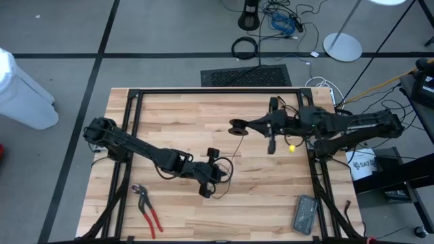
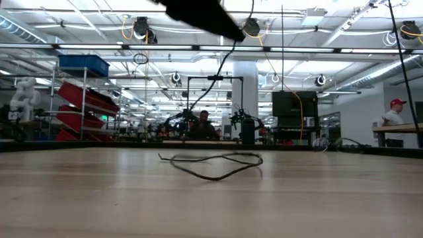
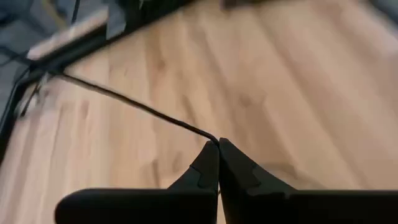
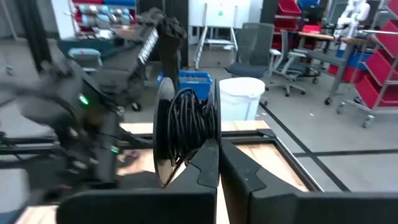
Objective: Coil cords
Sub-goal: Uncoil the black wire from the black spool
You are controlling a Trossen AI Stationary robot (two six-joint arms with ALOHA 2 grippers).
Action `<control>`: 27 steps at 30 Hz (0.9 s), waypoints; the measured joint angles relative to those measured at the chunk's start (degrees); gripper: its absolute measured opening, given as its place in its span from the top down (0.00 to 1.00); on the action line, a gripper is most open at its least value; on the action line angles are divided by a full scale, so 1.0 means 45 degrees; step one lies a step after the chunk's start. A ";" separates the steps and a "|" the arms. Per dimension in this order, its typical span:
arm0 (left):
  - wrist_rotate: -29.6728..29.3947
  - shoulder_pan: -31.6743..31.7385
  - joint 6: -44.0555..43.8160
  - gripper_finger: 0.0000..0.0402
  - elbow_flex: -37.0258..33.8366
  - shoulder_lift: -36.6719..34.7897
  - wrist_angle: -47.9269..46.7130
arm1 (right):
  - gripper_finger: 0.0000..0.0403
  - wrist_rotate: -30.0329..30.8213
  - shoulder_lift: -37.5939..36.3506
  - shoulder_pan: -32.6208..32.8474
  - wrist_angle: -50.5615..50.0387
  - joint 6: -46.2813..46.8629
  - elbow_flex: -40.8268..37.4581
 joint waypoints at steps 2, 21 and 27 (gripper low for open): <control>-0.0461 0.0008 -0.0247 1.00 0.0000 0.0000 -0.0563 | 1.00 -0.0032 -0.0224 0.0203 -0.0108 0.0132 0.0000; -0.2922 -0.0665 -0.2237 0.65 0.0000 -0.1895 -0.2341 | 1.00 0.0037 -0.1118 0.1329 0.0108 0.0495 0.0015; -0.4906 -0.1352 -0.2202 0.64 0.0000 -0.2618 -0.0299 | 1.00 0.0010 -0.1011 0.1809 0.0784 0.0328 0.0015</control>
